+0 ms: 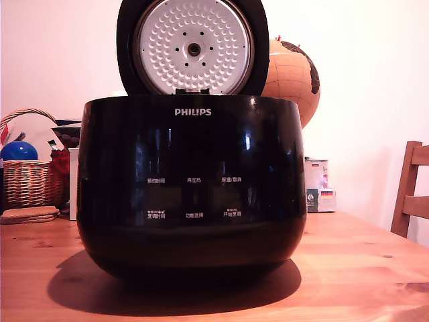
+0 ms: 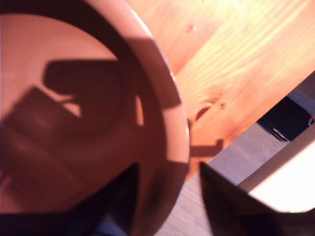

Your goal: Pick up the metallic pot next to the rice cooker

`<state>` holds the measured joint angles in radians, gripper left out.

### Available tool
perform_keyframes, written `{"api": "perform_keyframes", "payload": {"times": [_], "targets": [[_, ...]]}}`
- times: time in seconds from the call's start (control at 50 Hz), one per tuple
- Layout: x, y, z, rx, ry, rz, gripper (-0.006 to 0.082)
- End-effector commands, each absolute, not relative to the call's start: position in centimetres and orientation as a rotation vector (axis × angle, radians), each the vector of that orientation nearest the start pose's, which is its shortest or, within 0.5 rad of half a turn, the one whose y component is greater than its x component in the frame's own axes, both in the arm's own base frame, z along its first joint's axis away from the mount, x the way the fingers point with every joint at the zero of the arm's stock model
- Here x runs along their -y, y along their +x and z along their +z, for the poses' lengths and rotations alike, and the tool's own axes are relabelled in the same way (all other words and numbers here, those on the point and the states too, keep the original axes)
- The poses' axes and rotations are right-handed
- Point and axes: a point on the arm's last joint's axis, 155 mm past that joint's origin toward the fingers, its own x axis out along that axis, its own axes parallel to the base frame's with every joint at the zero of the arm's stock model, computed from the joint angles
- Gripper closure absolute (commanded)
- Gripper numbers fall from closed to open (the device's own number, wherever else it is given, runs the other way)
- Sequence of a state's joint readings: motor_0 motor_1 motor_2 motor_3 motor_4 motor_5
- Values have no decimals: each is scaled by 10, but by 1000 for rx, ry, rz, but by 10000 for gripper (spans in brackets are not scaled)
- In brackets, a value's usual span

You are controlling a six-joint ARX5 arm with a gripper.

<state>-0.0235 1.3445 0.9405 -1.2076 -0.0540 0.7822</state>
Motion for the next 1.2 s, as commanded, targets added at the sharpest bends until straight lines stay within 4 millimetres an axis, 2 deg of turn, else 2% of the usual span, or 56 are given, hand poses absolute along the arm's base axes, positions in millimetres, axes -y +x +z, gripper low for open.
{"api": "perform_keyframes", "payload": {"times": [0.0, 0.18, 0.38, 0.56, 0.76, 0.94, 1.18], "targets": [[-5, 197, 66, -1543, 658, -615, 789], [0, 199, 67, -1527, 650, -630, 788], [3, 201, 78, -1473, 689, -619, 788], [7, 199, 100, -1411, 718, -597, 788], [-4, 199, 127, -1370, 795, -521, 788], [-10, 197, 143, -1360, 851, -483, 788], [1, 208, 167, -1260, 918, -481, 788]]}}
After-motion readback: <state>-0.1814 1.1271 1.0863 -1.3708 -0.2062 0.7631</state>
